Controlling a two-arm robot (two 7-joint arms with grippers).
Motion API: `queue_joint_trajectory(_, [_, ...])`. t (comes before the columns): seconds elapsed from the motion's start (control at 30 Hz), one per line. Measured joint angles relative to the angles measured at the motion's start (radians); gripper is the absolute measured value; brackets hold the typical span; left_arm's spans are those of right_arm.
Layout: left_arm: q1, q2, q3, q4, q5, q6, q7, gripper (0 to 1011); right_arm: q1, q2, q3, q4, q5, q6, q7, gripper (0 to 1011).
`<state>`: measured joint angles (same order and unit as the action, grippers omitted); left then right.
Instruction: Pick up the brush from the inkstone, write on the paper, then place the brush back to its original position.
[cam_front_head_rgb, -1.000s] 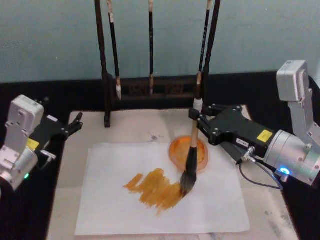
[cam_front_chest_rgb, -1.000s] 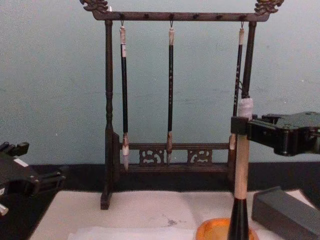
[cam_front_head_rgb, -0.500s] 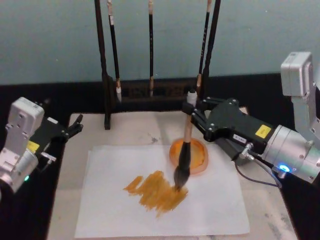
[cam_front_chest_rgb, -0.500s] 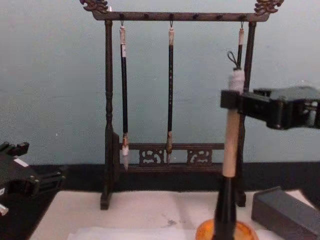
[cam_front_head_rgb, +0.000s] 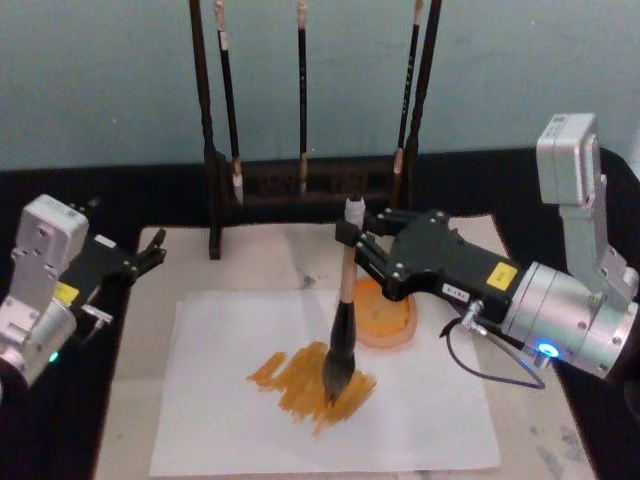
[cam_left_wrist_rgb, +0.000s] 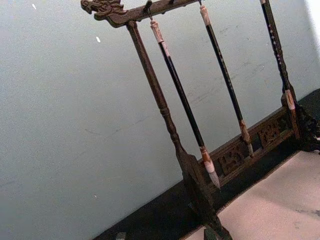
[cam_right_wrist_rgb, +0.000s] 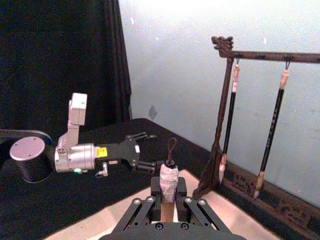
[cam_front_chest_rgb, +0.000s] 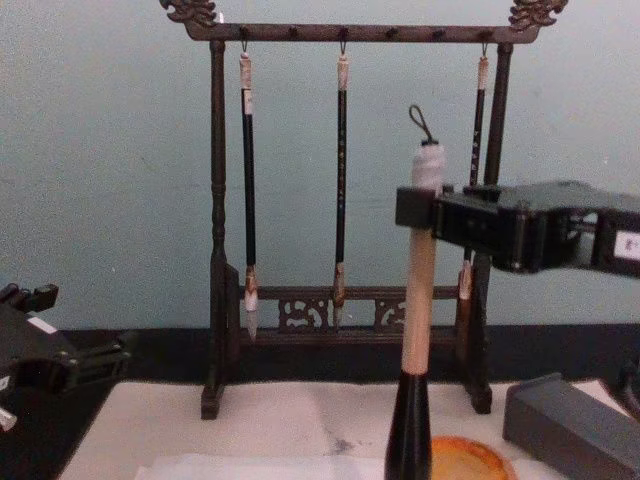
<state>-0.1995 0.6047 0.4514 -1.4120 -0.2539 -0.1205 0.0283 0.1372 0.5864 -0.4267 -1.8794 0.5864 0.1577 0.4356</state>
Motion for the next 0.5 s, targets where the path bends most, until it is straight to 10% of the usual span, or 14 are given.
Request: queue_joint_trajectory(0.5, [0.000,0.000,0.000,0.000,0.000,0.000,0.000,1010,-0.047,0.012,0.029,0.022,0.023,-0.023,-0.024,173])
